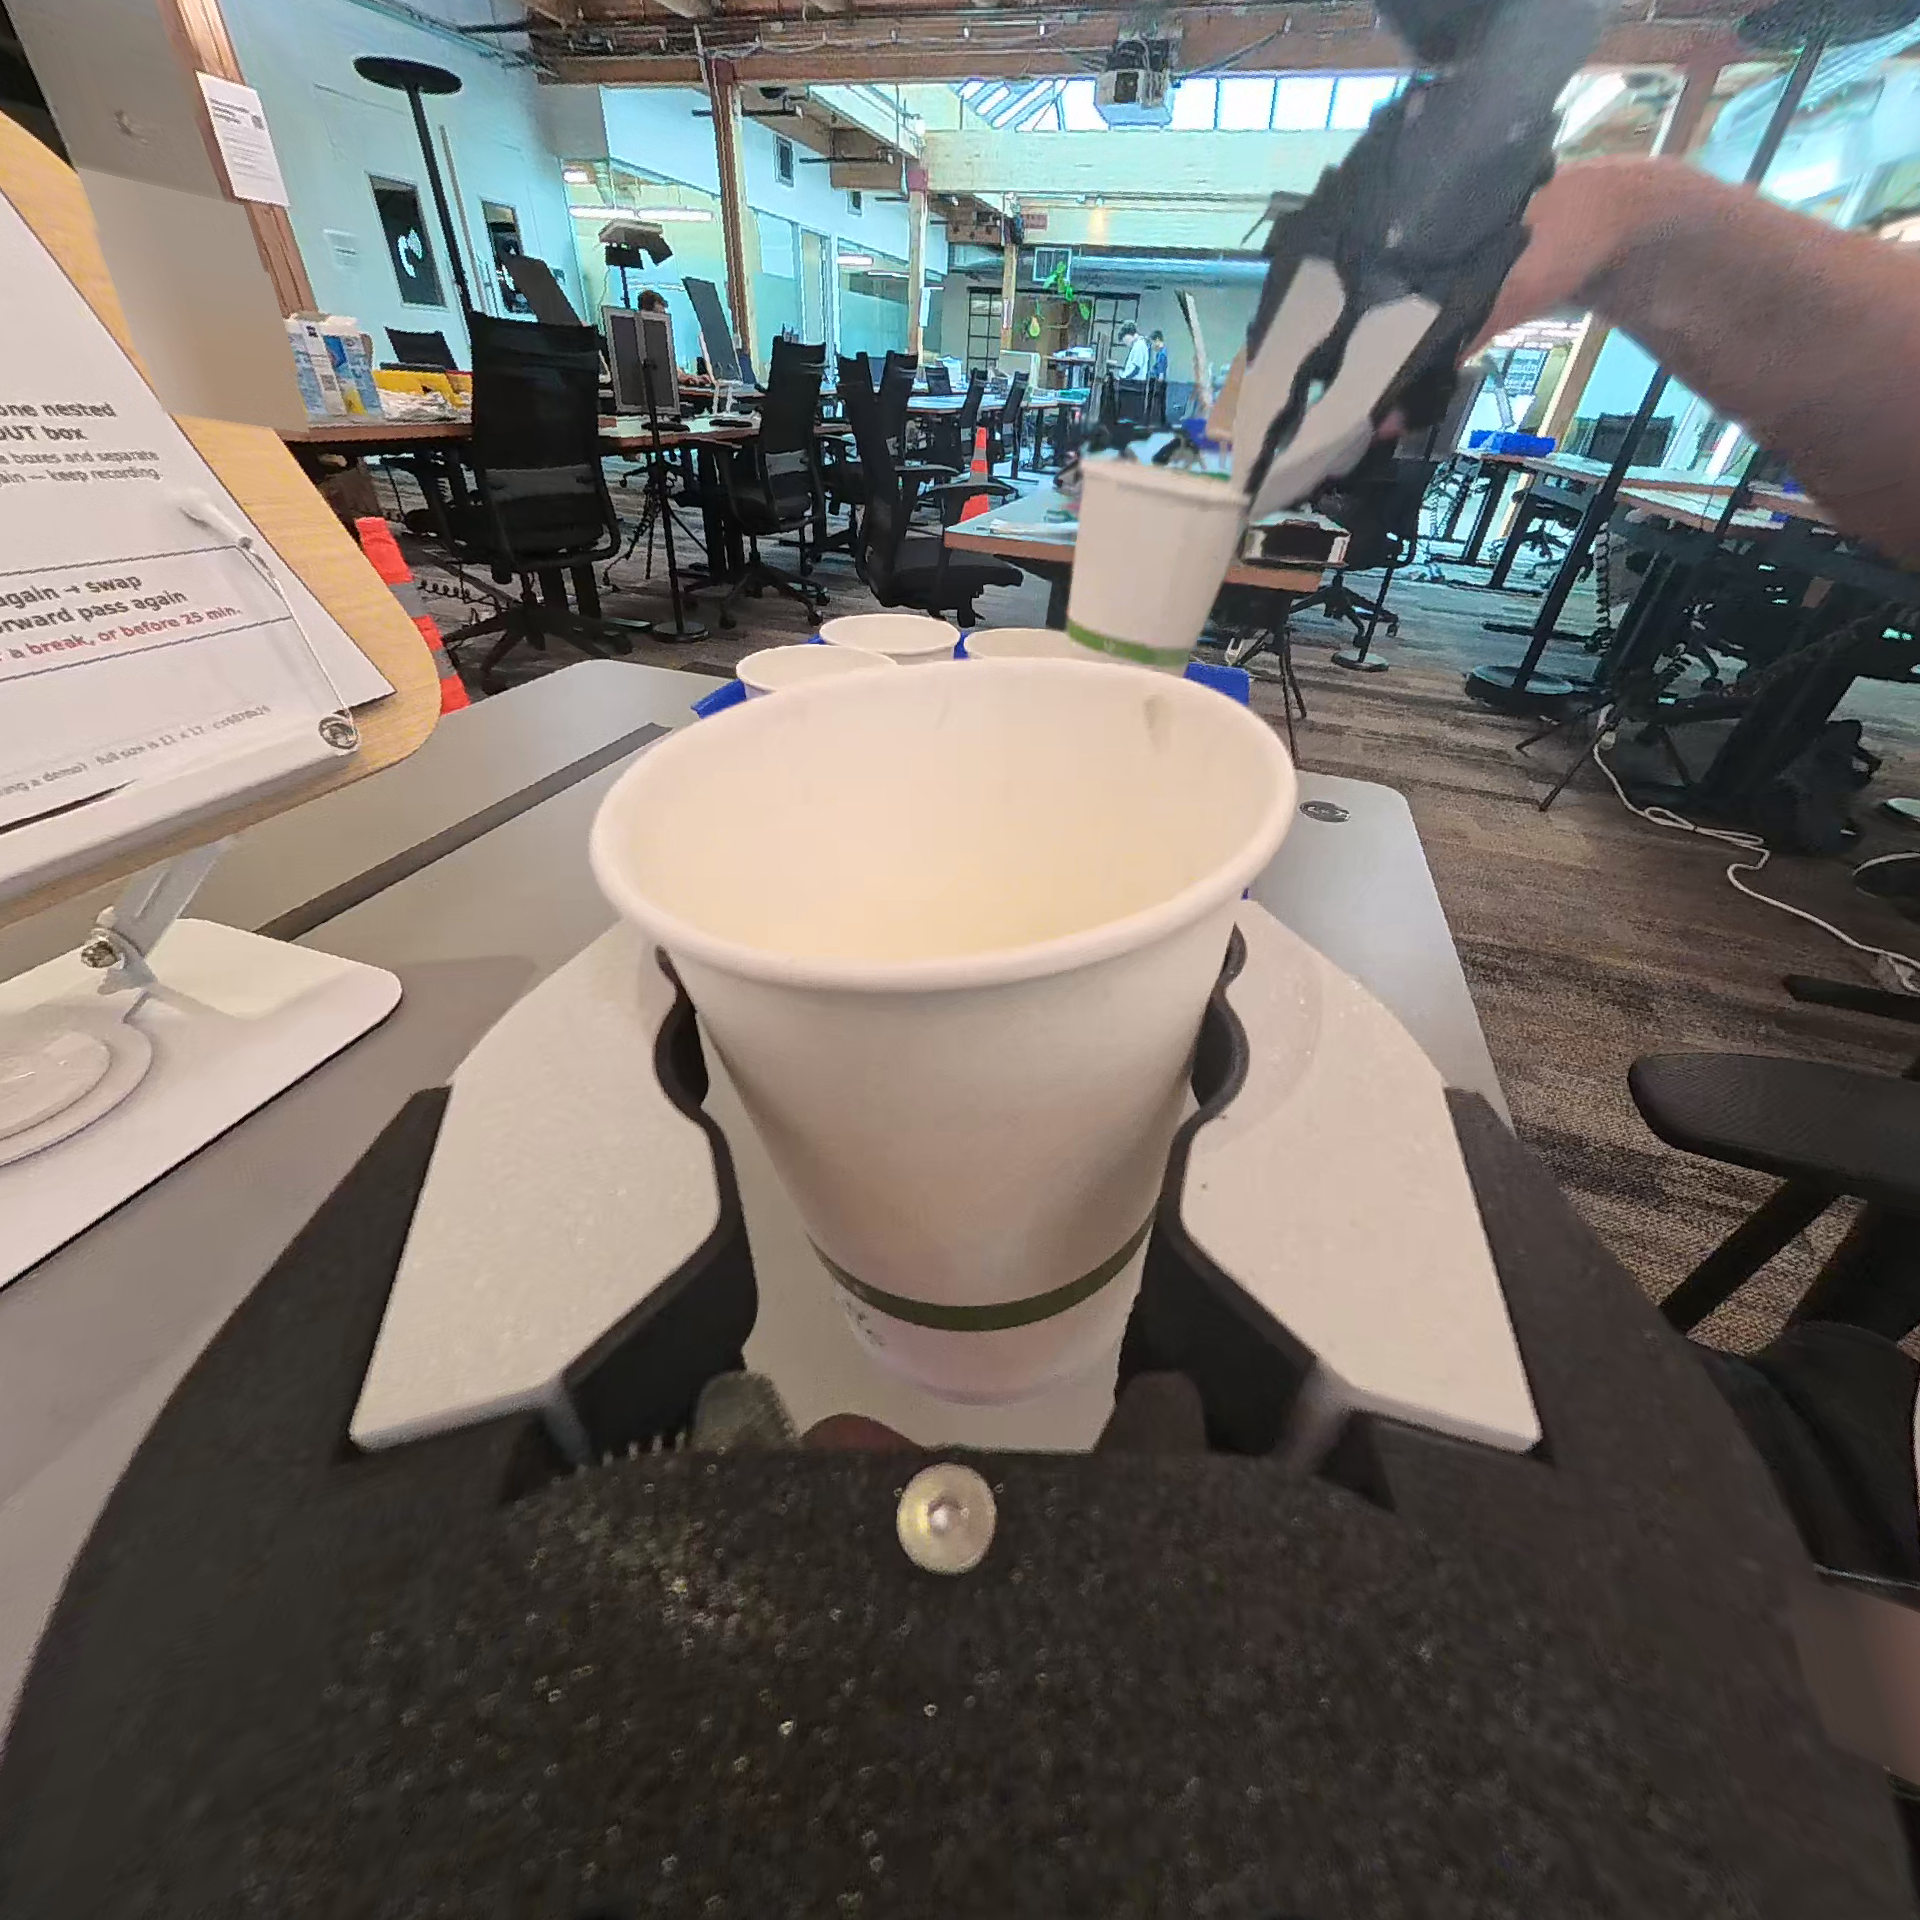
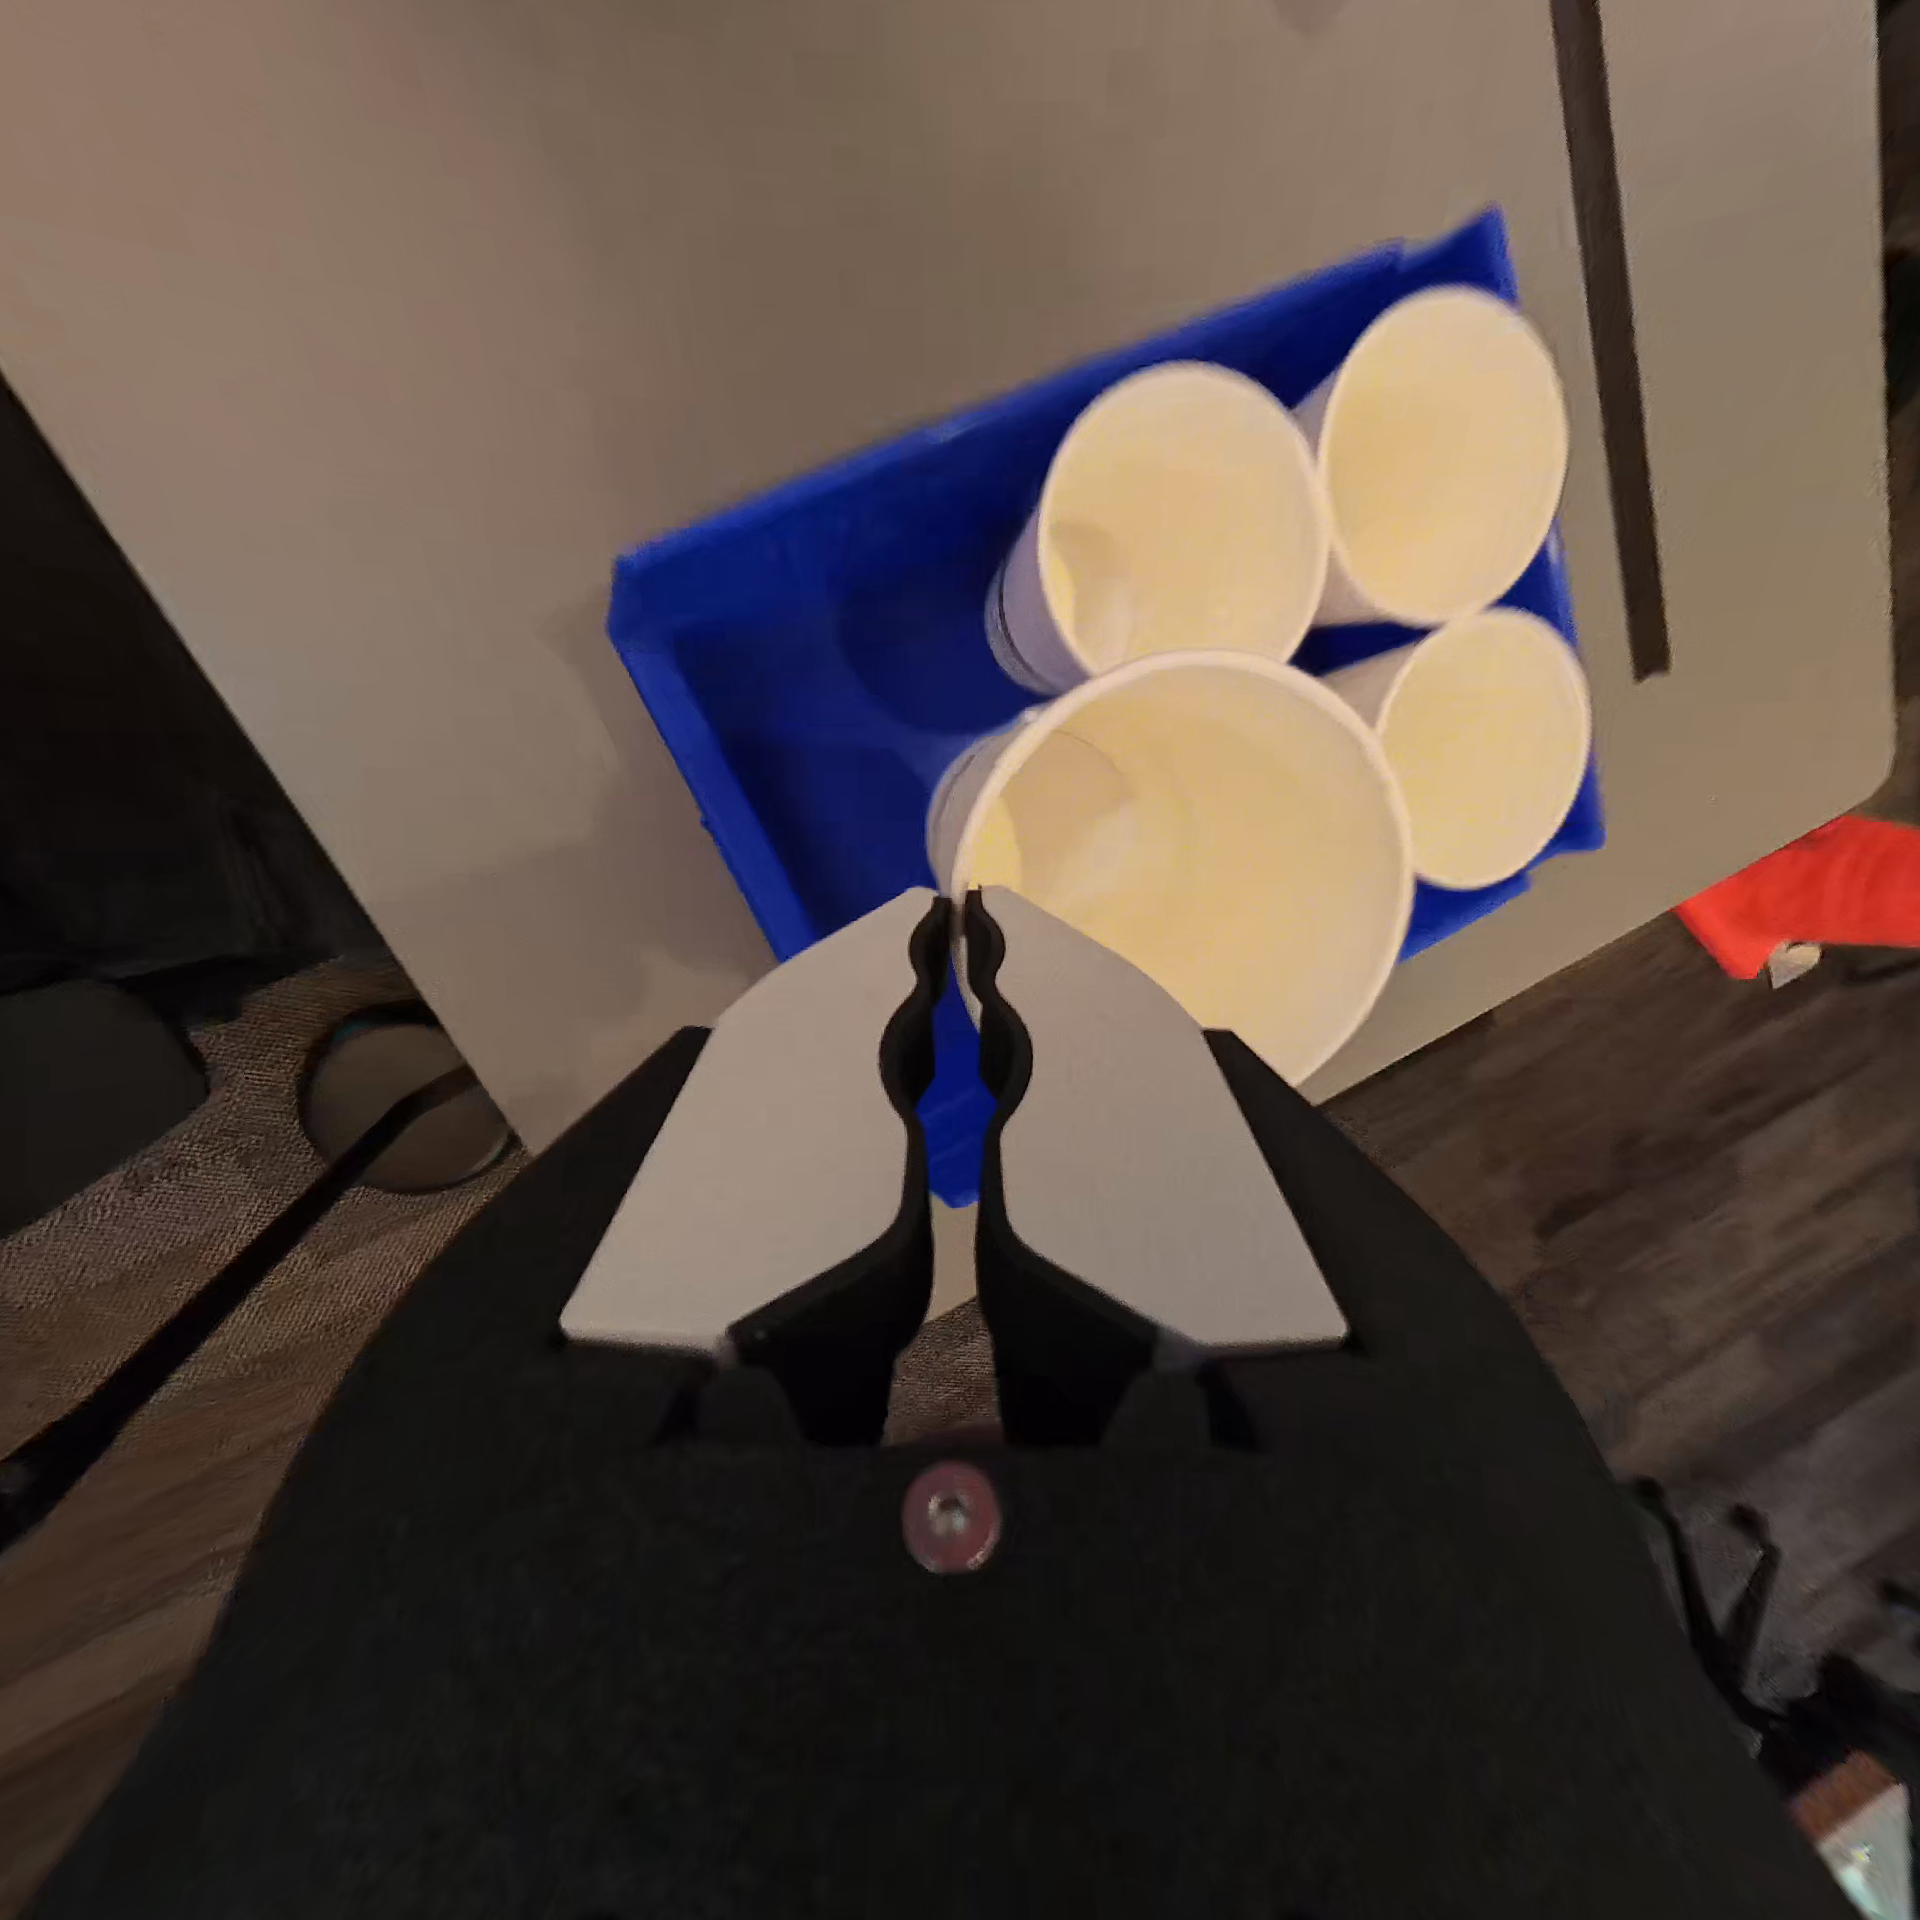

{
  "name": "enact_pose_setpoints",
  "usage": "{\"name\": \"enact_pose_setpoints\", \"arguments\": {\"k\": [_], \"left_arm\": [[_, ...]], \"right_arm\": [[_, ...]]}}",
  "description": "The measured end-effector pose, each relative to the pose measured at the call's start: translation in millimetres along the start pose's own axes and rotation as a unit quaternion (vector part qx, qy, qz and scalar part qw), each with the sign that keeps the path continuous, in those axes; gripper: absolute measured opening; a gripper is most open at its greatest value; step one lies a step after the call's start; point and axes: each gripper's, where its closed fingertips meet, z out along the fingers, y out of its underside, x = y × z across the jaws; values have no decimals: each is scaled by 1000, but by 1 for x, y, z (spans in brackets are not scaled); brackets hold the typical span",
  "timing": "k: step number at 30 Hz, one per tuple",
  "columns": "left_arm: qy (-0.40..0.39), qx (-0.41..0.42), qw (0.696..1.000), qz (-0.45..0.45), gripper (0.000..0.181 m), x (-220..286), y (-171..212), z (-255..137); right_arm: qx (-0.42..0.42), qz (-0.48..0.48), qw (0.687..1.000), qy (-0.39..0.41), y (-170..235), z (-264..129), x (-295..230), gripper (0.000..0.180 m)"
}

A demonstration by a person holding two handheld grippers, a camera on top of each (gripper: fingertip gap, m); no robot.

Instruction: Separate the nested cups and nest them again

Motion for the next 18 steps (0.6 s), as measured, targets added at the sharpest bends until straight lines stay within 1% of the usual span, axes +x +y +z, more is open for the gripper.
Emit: {"name": "enact_pose_setpoints", "arguments": {"k": [2, 5, 8, 15, 18], "left_arm": [[0, -3, 1000, -1, 93, 0, 2, 1], [-2, -7, 1000, -2, 93, -1, 4, 2], [-4, -10, 1000, -7, 93, -2, 5, 3], [-6, -17, 1000, -10, 94, -3, 8, 5], [-6, -16, 1000, -8, 94, -3, 8, 4]], "right_arm": [[4, 15, 1000, -4, 19, 13, -3, 3], [4, 23, 1000, -7, 35, 27, -9, 3], [-18, 26, 999, -9, 50, 36, -11, 3], [-74, 34, 996, -39, 69, 58, -14, 3], [-79, 48, 994, -53, 73, 66, -16, 3]]}}
